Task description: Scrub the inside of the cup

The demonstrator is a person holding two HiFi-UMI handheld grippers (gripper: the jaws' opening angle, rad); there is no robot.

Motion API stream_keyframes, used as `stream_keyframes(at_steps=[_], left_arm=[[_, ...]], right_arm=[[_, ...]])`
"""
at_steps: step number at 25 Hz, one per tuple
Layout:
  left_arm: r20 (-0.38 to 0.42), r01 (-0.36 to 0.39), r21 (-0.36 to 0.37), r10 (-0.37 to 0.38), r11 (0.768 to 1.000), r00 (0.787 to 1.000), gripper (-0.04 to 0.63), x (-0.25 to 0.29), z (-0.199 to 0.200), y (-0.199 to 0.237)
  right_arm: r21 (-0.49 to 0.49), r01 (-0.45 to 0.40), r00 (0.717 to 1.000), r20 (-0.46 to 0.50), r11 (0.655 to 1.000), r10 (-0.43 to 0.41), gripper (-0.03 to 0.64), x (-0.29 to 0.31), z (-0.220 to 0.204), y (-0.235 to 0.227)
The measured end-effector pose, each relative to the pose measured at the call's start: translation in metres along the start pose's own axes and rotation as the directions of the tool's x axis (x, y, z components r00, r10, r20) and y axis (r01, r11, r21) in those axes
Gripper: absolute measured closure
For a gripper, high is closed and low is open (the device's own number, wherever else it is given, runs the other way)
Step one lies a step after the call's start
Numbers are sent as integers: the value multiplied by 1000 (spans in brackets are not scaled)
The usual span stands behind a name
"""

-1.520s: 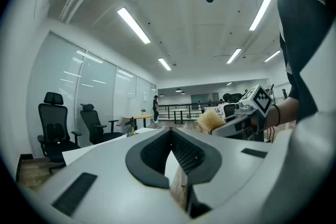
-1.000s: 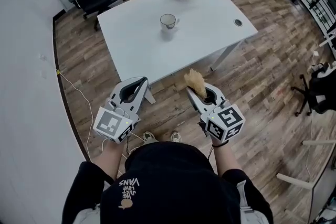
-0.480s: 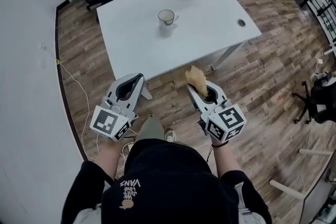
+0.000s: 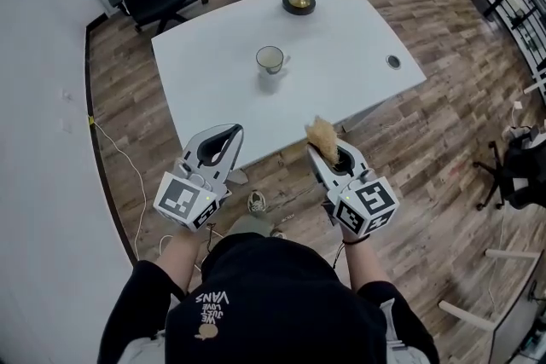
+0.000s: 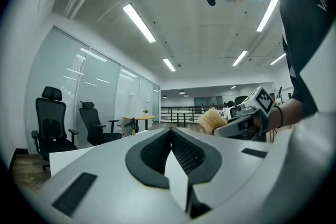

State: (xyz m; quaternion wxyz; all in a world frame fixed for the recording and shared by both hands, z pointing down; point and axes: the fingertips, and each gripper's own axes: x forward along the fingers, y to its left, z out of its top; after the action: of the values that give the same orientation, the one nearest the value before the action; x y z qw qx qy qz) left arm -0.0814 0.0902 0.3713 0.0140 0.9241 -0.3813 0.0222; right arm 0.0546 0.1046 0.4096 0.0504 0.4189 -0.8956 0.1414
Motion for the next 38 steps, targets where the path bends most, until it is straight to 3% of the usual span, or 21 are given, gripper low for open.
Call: stream_keyframes(at_steps=[8,17,29,38], left_arm=[[10,59,19,-59,998,998,584,36,12,51],[-8,82,4,-82,997,997,584,61,1,75],[-7,14,10,-14,1000,1000,583,110,-15,105],[-27,49,-10,-50,999,998,580,145,-38,120]], right_arm=[[-13,60,998,26,998,-59,522,44,29,-23],[4,72,997,21,997,-72,522,71,30,-40],[0,-18,1000,7,1000,18,522,113,42,-89],[10,-57,998,-15,998,57,522,148,47,-117]])
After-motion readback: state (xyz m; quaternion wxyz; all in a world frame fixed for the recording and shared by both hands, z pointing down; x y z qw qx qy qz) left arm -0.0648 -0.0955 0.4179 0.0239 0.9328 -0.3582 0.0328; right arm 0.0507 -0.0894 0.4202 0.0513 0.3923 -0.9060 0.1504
